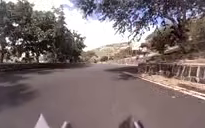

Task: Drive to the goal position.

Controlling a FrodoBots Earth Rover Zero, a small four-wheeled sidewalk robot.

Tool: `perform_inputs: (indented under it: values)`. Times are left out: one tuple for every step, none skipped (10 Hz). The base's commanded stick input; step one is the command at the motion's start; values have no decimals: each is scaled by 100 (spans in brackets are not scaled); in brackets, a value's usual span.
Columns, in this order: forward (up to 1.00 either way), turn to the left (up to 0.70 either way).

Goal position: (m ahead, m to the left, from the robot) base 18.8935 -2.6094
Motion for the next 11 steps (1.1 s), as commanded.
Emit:
perform_inputs:
  values:
    - [70, 0]
    - [70, 0]
    - [70, 0]
    - [70, 0]
    - [70, 0]
    - [70, 0]
    - [70, 0]
    - [70, 0]
    - [70, 0]
    - [70, 0]
    - [70, 0]
